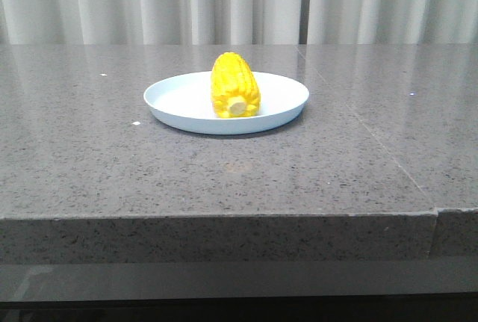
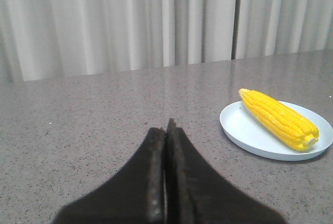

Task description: Place corn on plate with both arms

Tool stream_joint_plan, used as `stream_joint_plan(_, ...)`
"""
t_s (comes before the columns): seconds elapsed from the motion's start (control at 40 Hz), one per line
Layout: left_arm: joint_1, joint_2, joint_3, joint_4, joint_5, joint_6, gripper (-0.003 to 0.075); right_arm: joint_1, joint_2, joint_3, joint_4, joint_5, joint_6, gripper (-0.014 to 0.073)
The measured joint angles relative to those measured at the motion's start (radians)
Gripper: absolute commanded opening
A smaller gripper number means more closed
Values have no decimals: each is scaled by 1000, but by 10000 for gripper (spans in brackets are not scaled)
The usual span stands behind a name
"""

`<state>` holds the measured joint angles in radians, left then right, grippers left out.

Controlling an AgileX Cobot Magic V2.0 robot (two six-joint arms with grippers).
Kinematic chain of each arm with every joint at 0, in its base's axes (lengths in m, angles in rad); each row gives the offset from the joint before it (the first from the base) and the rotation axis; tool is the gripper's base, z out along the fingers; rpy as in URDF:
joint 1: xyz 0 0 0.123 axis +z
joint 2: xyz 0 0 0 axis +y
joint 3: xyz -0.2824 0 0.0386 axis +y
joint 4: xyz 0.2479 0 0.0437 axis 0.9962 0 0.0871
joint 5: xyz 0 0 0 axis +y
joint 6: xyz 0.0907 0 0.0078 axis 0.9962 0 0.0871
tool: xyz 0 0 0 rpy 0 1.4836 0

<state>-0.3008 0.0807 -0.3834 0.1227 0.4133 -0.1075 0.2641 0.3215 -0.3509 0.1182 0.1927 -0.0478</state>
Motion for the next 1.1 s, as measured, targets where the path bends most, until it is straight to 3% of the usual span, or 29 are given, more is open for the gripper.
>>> stream_joint_plan(1.1, 0, 0, 0, 0, 0, 0, -20, 0, -10, 0, 0, 12, 0, -57)
